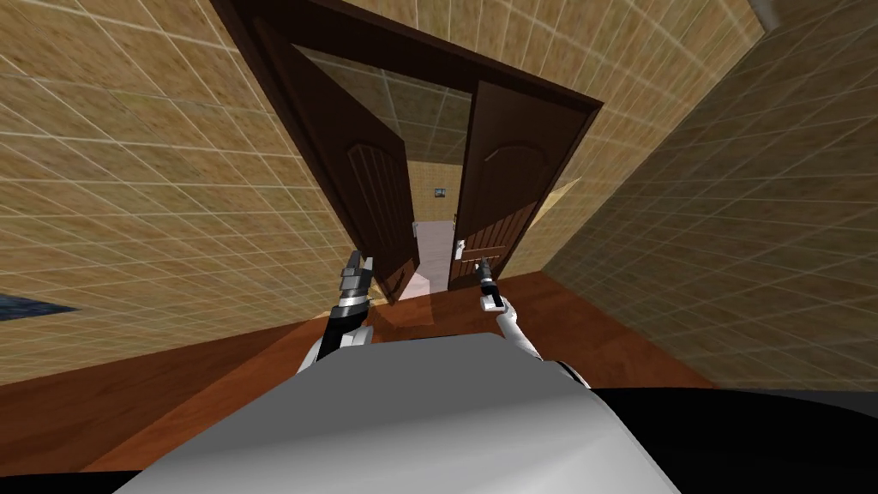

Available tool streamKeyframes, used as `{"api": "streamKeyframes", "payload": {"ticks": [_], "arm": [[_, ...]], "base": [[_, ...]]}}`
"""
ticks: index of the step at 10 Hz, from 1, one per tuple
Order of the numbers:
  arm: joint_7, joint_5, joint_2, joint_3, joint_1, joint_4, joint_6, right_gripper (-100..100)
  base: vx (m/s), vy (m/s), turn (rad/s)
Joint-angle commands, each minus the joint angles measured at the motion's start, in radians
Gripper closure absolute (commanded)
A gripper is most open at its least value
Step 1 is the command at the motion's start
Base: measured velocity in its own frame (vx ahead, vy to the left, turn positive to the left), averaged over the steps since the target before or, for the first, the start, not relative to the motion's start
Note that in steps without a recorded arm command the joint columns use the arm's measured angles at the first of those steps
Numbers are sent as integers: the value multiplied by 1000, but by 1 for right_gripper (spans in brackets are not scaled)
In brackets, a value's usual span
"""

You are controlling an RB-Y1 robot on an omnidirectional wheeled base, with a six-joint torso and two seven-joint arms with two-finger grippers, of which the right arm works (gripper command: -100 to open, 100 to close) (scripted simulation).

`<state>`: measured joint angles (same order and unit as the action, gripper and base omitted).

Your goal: Push the door open

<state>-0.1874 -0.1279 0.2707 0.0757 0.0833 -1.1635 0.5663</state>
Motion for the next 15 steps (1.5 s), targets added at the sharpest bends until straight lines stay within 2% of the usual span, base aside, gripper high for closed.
{"api": "streamKeyframes", "payload": {"ticks": [1,2,3,5,6,9,10,13,14,15], "arm": [[-1,-7,14,1,25,50,-6,-100],[-2,-12,22,2,43,82,-8,-100],[-2,-12,22,2,43,91,-8,-100],[-3,-20,38,3,78,152,-10,-100],[-3,-20,38,3,78,159,-10,-100],[-5,-32,60,4,127,251,-14,-100],[-5,-32,60,4,127,253,-14,-100],[-6,-43,80,6,171,339,-18,-100],[-7,-49,93,7,199,391,-20,-100],[-7,-49,93,7,199,393,-20,-100]], "base": [[12,-90,191],[17,-100,202],[12,-78,62],[7,-55,177],[2,-51,71],[4,-66,171],[0,-61,55],[-2,-61,171],[3,-96,276],[-4,-82,143]]}}
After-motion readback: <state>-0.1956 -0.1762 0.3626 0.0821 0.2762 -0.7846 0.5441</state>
